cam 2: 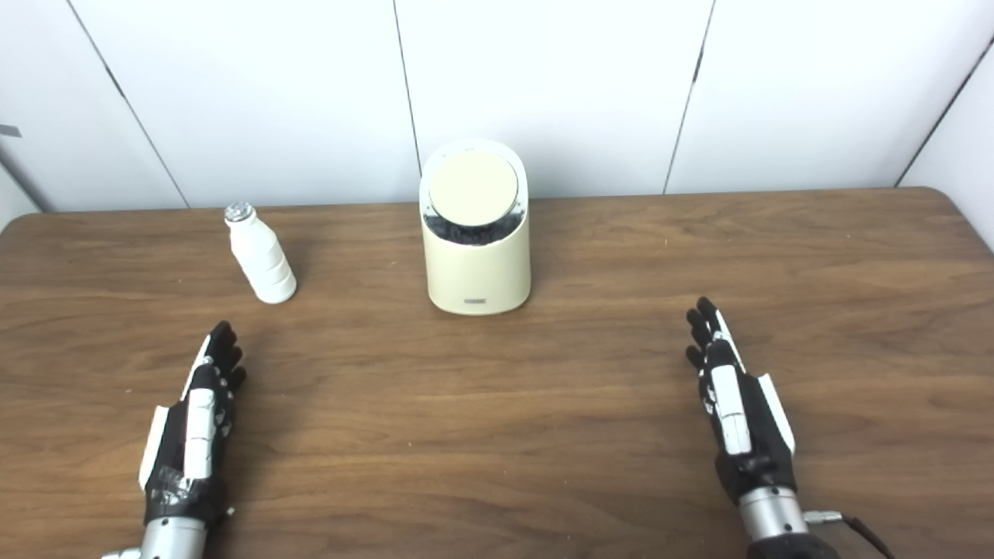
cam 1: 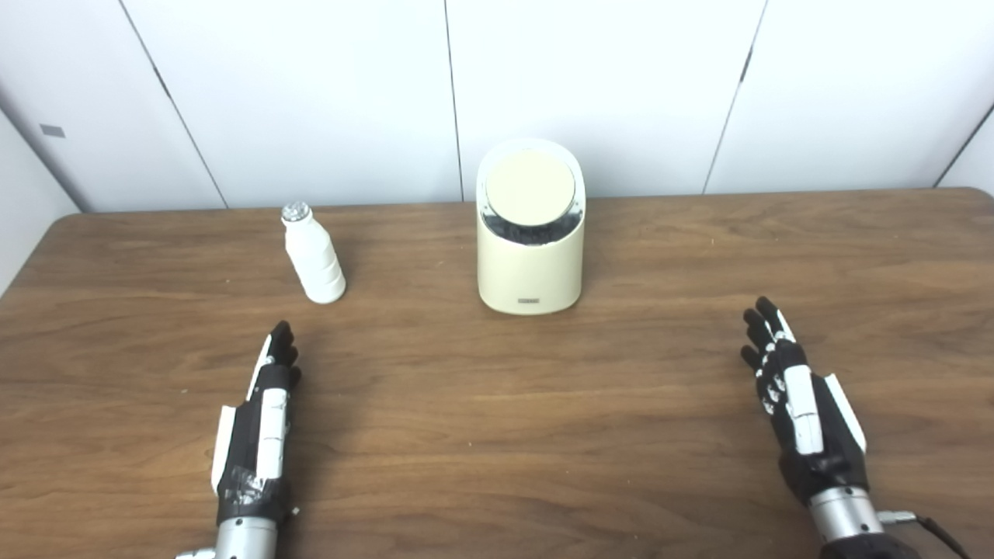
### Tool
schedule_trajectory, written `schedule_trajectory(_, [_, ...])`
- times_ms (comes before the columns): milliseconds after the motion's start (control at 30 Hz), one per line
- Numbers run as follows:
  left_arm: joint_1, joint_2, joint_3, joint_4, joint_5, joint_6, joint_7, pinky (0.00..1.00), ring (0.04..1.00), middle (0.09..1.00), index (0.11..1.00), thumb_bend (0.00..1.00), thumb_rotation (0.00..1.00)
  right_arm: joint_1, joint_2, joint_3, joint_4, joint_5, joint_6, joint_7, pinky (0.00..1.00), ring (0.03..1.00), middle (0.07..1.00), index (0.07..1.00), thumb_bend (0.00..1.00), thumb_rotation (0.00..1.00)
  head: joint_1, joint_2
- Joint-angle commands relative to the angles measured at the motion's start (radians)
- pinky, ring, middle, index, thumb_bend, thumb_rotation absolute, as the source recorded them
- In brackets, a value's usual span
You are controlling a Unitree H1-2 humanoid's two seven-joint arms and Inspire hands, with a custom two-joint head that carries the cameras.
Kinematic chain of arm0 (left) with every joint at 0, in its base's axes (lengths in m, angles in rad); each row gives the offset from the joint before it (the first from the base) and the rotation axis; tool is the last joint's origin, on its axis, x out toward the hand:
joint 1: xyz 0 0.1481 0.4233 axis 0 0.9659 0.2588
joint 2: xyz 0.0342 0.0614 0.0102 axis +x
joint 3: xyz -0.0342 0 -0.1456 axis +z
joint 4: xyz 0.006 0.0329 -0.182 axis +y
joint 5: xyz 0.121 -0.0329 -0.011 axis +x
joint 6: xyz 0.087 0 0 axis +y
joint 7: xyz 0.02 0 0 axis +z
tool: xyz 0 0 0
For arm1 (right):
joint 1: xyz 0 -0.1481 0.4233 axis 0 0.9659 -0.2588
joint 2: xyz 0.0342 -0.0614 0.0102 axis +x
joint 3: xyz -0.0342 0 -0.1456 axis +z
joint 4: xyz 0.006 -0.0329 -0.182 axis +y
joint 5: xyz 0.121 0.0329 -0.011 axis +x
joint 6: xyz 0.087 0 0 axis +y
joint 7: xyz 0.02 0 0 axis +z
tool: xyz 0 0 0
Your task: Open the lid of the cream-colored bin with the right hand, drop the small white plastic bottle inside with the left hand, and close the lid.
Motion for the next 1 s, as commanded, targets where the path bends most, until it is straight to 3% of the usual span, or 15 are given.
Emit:
schedule_trajectory(0, [0.006, 0.013, -0.001, -0.022, 0.004, -0.01, -0.001, 1.0, 1.0, 1.0, 0.998, 0.61, 0.96, -0.001, -0.001, 0.0, -0.021, 0.003, -0.003, -0.009, 1.0, 1.0, 0.972, 0.972, 0.55, 1.0, -0.003, -0.001])
schedule_trajectory(433, [0.005, 0.01, 0.003, -0.025, 0.007, -0.006, 0.003, 1.0, 0.997, 1.0, 0.995, 0.62, 0.96, -0.004, -0.004, 0.007, -0.016, -0.001, -0.008, -0.018, 1.0, 0.997, 0.977, 0.977, 0.58, 1.0, -0.016, -0.001])
schedule_trajectory(633, [0.004, 0.018, 0.005, -0.022, 0.005, -0.011, -0.002, 1.0, 0.999, 1.0, 1.0, 0.59, 0.96, -0.022, -0.001, 0.016, -0.055, -0.04, 0.048, -0.038, 1.0, 0.991, 0.966, 0.963, 0.62, 1.0, -0.028, -0.011])
schedule_trajectory(767, [0.006, 0.016, 0.004, -0.018, 0.016, -0.017, 0.001, 0.99, 0.993, 0.999, 0.997, 0.58, 0.96, -0.07, -0.014, 0.021, -0.077, -0.063, 0.075, -0.043, 1.0, 0.978, 0.968, 0.96, 0.68, 0.96, -0.027, -0.019])
schedule_trajectory(867, [0.009, 0.013, 0.001, -0.018, 0.024, -0.023, 0.002, 0.99, 0.988, 0.996, 0.991, 0.56, 0.95, -0.129, -0.048, 0.036, -0.088, -0.113, 0.095, -0.032, 1.0, 0.977, 0.973, 0.962, 0.75, 0.99, -0.023, -0.024])
schedule_trajectory(967, [0.012, 0.012, -0.002, -0.022, 0.024, -0.02, 0.001, 0.99, 0.99, 0.997, 0.989, 0.57, 0.93, -0.196, -0.068, 0.044, -0.097, -0.105, 0.132, -0.016, 1.0, 0.988, 0.98, 0.962, 0.76, 0.97, -0.023, -0.026])
